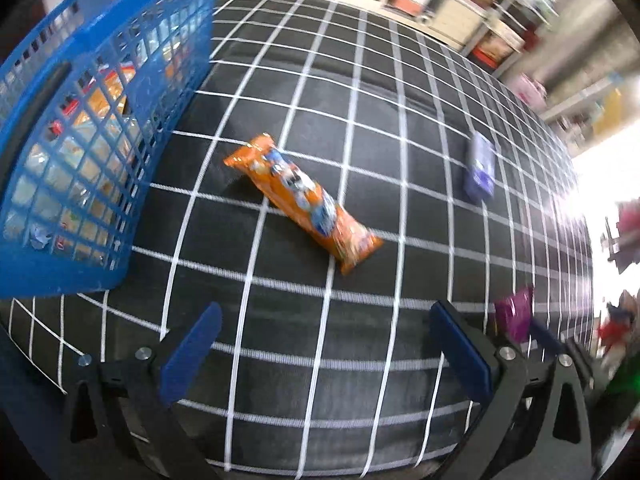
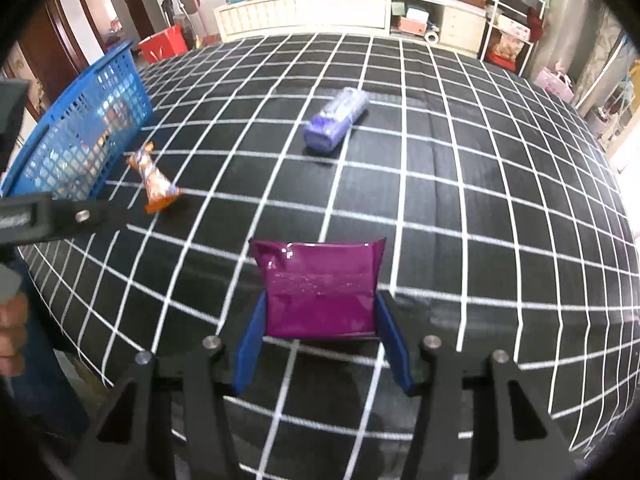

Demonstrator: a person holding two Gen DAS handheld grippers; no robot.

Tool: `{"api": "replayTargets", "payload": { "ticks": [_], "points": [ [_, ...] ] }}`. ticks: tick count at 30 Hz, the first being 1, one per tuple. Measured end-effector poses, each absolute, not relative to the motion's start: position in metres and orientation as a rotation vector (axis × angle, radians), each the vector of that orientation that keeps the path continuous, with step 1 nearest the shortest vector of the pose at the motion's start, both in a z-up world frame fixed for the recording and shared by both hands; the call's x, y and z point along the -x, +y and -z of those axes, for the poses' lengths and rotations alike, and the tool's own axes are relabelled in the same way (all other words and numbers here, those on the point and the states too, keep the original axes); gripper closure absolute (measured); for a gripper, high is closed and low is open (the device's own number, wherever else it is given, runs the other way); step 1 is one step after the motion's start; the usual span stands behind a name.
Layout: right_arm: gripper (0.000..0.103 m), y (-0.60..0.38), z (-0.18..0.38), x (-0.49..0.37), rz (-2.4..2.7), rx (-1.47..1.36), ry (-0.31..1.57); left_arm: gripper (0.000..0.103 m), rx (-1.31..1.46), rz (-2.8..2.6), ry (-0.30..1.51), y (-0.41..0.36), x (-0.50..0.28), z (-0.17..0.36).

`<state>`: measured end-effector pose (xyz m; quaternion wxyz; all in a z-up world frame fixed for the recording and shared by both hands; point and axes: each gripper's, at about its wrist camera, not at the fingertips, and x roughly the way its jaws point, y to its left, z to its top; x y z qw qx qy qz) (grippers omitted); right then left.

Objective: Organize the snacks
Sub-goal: 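Grasp the orange stick snack with left tool while right holds the magenta pack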

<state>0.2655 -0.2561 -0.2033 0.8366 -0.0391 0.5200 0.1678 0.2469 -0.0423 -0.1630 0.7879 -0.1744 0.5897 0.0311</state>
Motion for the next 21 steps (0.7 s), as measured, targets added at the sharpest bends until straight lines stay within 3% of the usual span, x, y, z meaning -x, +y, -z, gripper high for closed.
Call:
{"api": "replayTargets", "payload": {
  "ticks": [10,13,18,20,21],
  "points": [
    [0.044,-0.244,0.212,-0.281,-0.414,0.035,1.112,0.001,0.399,-0.206,1.247,-0.036,-0.305,0.184],
    [0.044,-0.245,0.214,-0.285,-0.413,0.018,1.118,0.021,0.392,-0.250,1.238,-0.033,-0.310,0.190],
    [0.044,-0.252,0.218,-0.289,-0.403,-0.019,1.134,0.044,0.330,-0.258,1.241,-0.040,-0.326,0.194],
    [0.044,-0.255,0.218,-0.290,-0.402,-0.044,1.138,0.072,0.340,-0.233,1.229,-0.044,-0.323,0.192],
    [0.044,-0.255,0.218,-0.290,-0.402,-0.057,1.141,0.074,0.316,-0.217,1.239,-0.047,-0.323,0.192]
  ]
}}
